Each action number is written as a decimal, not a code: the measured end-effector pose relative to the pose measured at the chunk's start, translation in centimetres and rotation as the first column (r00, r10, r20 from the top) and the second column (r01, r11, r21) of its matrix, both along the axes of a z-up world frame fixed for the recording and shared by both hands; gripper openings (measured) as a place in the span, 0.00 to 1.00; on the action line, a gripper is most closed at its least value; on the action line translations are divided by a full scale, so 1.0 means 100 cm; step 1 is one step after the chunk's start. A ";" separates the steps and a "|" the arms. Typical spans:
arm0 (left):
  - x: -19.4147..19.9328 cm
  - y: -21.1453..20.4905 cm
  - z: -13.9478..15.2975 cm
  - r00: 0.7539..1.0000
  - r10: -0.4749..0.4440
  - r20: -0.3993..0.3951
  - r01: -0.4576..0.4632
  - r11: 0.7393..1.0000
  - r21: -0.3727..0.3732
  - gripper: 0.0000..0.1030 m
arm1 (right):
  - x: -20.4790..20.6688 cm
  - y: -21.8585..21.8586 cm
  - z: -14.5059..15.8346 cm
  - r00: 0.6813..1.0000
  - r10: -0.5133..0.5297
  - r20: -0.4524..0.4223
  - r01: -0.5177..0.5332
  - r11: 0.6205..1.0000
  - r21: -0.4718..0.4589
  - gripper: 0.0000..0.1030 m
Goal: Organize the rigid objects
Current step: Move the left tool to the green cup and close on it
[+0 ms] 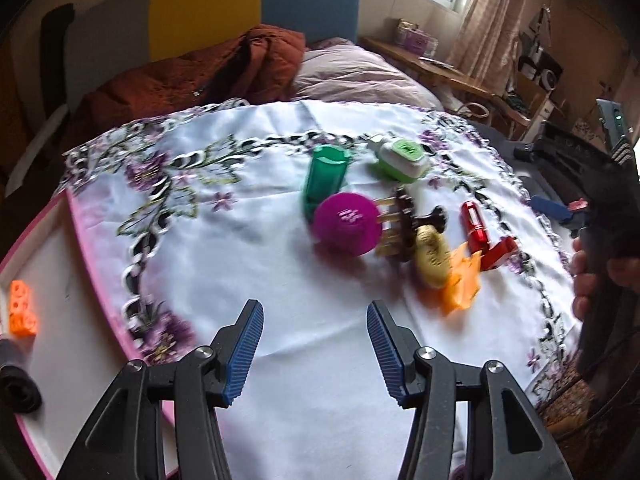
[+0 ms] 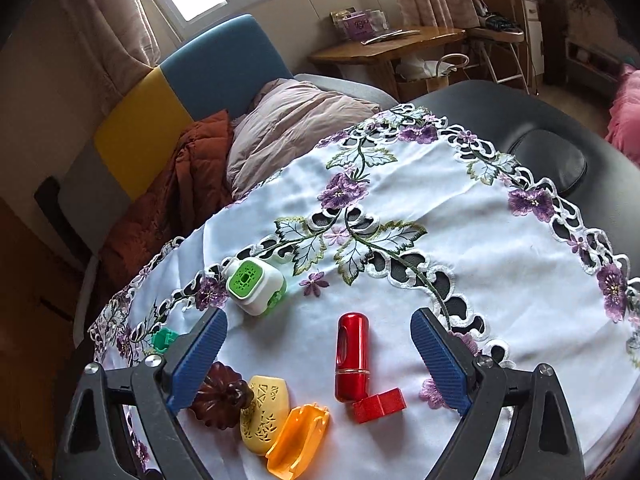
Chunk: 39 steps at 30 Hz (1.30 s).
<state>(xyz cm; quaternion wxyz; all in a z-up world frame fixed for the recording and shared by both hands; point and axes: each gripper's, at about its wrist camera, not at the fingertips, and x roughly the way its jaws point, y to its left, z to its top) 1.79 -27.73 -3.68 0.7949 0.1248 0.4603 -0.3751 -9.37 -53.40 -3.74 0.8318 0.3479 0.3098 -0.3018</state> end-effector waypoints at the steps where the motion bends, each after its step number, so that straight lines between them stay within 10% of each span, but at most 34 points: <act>1: 0.000 -0.006 0.000 1.000 -0.013 0.000 0.013 1.000 -0.006 0.53 | 0.000 0.000 -0.001 1.000 0.002 0.001 -0.002 1.000 0.007 0.91; 16: 0.075 -0.041 -0.003 0.996 0.057 -0.075 -0.061 0.997 -0.055 0.52 | 0.006 0.002 -0.003 0.999 0.043 0.005 -0.043 0.999 0.032 0.91; 28: 0.102 -0.113 -0.017 1.000 0.009 -0.027 -0.007 0.999 0.054 0.62 | 0.009 0.001 -0.007 0.999 0.045 -0.008 -0.045 0.998 0.046 0.91; 31: 0.117 -0.115 -0.033 0.993 0.033 -0.116 -0.028 0.998 0.051 0.34 | 0.010 0.000 -0.009 0.999 0.045 -0.017 -0.044 0.998 0.045 0.91; 39: 0.114 -0.063 -0.032 0.988 0.091 -0.122 -0.096 0.995 -0.033 0.34 | 0.023 0.009 -0.012 0.990 0.138 0.001 -0.138 0.988 0.067 0.91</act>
